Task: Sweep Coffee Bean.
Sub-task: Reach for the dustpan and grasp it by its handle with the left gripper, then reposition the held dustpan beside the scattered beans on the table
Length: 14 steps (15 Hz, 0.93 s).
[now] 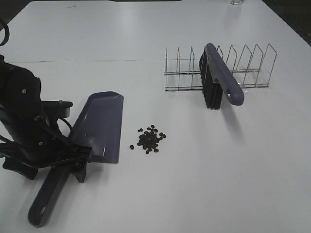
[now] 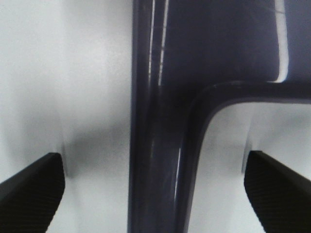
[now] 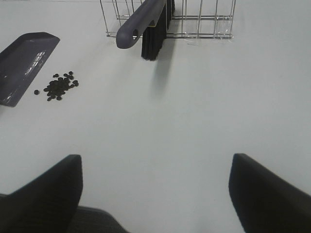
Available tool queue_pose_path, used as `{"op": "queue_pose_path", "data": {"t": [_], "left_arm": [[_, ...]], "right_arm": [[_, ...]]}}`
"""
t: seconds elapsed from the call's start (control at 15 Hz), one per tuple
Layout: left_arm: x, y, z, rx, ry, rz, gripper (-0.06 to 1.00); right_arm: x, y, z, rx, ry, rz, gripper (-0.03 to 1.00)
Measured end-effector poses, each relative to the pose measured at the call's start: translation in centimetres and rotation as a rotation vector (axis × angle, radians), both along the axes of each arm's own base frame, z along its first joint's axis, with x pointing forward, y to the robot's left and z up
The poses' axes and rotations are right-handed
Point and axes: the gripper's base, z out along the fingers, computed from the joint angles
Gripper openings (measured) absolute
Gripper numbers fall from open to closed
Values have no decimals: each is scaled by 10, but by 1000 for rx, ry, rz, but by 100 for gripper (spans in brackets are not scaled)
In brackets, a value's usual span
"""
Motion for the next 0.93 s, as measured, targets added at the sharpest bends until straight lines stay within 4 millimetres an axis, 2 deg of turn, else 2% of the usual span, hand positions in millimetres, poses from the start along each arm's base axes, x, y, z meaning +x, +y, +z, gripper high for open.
{"op": "queue_pose_path", "data": {"t": [0.07,0.13,0.33,0.4,0.93], "left_arm": [[0,0,0,0,-1,0,85],[0,0,0,0,-1,0,77],[0,0,0,-1,-2,0,41],[1,0,0,0,-2,-4,33],[3,-1,-2,8,3,-7,33]], "right_arm": [[0,0,0,0,0,0,73],[0,0,0,0,0,0,73],[0,0,0,0,0,0,73],[0,0,0,0,0,0,73],[0,0,0,0,0,-1,73]]}}
